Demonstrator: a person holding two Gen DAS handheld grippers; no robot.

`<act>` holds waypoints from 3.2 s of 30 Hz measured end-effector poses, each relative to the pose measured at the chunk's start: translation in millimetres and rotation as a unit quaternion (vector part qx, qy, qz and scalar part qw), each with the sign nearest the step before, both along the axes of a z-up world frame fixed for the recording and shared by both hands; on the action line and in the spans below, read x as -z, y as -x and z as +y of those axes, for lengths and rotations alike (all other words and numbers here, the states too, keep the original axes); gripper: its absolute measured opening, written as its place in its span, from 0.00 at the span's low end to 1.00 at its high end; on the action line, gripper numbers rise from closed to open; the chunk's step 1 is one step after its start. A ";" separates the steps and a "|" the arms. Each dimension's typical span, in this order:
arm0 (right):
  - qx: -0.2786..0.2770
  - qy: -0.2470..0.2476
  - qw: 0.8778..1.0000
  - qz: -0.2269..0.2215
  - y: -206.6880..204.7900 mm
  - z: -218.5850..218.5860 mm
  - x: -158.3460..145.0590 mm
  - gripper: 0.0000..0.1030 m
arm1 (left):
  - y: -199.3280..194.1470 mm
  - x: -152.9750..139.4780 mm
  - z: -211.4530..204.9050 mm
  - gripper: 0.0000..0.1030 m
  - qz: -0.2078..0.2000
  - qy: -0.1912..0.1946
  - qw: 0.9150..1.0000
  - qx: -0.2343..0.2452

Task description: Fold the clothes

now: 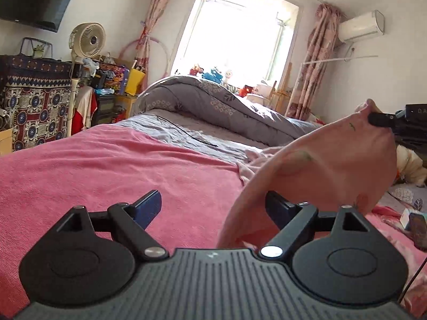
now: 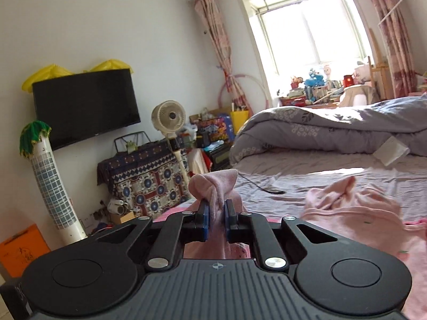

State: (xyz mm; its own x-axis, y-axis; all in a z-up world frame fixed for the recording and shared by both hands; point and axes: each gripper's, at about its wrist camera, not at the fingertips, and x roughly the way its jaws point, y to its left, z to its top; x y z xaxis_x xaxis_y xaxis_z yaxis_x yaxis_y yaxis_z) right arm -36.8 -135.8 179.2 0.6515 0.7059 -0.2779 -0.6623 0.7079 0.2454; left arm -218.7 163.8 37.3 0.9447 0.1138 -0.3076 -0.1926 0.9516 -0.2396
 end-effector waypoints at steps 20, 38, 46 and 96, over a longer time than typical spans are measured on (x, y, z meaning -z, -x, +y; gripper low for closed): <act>0.149 -0.028 0.975 0.163 68.9 -220.2 142.6 0.60 | -5.3 31.9 -63.8 1.00 0.097 -0.063 0.993 -0.008; 0.130 -0.136 0.970 0.153 18.0 -177.1 71.5 0.10 | 15.8 24.5 -23.5 1.00 0.066 -0.004 0.992 -0.107; 0.233 0.015 0.960 0.153 63.8 -190.2 151.6 0.12 | 21.7 37.8 -28.9 1.00 0.076 -0.041 0.991 -0.107; 0.122 0.119 0.983 -0.068 101.2 -48.7 148.6 0.50 | 40.0 62.4 -39.9 1.00 0.018 -0.092 0.991 -0.100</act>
State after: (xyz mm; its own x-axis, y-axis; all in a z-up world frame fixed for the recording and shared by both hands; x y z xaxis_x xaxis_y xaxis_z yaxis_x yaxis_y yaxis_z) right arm -138.0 -184.5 30.7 0.8357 0.4501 -0.3146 -0.4813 0.8762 -0.0252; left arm -258.7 124.0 -25.2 0.8863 0.3553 -0.2971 -0.3873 0.9203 -0.0547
